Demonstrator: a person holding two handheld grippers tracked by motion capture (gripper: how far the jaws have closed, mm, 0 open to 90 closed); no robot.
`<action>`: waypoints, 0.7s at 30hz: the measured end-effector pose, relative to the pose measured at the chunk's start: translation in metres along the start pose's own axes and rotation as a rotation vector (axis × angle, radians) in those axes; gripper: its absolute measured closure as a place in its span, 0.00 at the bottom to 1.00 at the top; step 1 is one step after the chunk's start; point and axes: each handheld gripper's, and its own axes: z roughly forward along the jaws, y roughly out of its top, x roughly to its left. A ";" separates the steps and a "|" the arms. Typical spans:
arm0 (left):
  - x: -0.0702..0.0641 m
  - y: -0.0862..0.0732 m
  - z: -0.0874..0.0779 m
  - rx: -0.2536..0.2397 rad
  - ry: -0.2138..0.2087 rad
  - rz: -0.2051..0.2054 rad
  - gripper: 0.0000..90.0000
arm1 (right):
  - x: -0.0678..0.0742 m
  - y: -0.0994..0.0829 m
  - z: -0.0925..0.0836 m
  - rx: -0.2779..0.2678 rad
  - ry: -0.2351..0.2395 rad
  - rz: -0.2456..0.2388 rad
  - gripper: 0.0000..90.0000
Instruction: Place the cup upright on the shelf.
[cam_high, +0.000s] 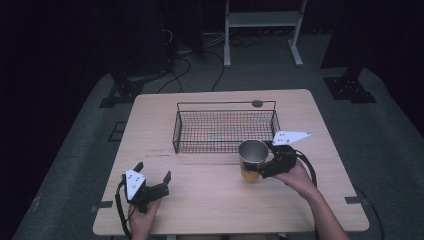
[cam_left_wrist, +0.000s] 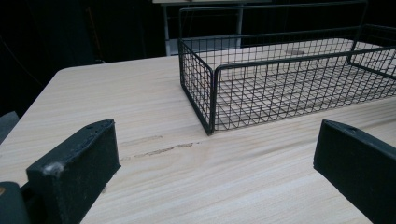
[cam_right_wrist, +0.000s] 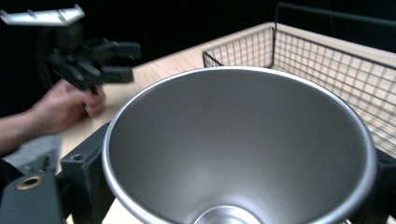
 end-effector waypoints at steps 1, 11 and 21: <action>0.000 0.000 0.000 0.000 0.000 0.000 0.00 | 0.000 0.000 0.000 0.000 0.000 0.000 0.11; 0.000 0.000 0.000 0.002 -0.002 -0.001 0.00 | -0.003 0.026 -0.004 0.005 0.005 -0.024 0.12; 0.000 0.000 0.000 -0.001 -0.003 -0.002 0.00 | -0.012 0.042 0.000 0.013 0.012 -0.017 0.12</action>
